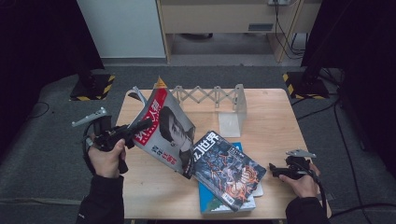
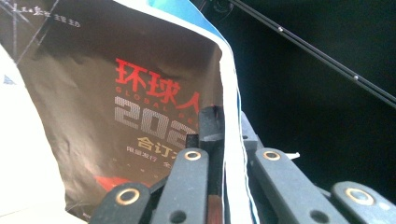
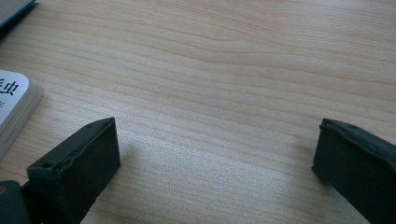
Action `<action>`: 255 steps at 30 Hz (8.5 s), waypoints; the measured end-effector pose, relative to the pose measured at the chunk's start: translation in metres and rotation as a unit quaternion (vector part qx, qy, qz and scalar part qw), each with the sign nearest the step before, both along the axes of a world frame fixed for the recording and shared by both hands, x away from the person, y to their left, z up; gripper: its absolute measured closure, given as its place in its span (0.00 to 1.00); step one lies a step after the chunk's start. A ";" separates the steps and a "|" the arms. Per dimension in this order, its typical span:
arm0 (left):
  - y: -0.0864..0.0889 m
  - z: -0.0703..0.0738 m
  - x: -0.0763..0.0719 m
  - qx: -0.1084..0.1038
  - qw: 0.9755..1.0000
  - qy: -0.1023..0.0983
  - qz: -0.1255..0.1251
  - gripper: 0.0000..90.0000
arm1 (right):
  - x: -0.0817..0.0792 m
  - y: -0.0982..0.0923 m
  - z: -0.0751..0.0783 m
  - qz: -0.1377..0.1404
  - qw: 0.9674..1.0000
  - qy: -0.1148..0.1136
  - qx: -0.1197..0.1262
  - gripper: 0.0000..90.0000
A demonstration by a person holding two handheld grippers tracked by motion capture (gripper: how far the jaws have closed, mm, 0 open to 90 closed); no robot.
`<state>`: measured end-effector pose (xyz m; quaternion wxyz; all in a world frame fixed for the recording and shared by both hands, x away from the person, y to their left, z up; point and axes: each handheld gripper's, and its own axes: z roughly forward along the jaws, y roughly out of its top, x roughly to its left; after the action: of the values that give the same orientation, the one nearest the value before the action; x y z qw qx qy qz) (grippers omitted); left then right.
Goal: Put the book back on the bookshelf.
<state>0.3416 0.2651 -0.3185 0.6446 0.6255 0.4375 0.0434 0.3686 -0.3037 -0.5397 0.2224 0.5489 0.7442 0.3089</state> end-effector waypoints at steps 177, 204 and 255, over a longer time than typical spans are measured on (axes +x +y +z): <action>0.015 -0.136 0.012 0.195 0.961 -0.061 0.186 0.28 | -0.001 -0.004 0.001 -0.001 1.000 -0.004 0.003 0.08; -0.016 -0.167 -0.001 0.224 0.970 -0.030 0.092 0.25 | -0.012 0.005 0.034 0.019 0.997 -0.062 0.034 0.39; -0.096 -0.201 0.016 0.186 0.981 0.038 -0.028 0.22 | -0.026 0.071 0.039 0.134 0.985 -0.058 0.093 0.34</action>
<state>0.3574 0.1688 -0.5194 0.5009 0.7476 0.4283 0.0816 0.3421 -0.2324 -0.5002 0.1703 0.4435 0.7649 0.4350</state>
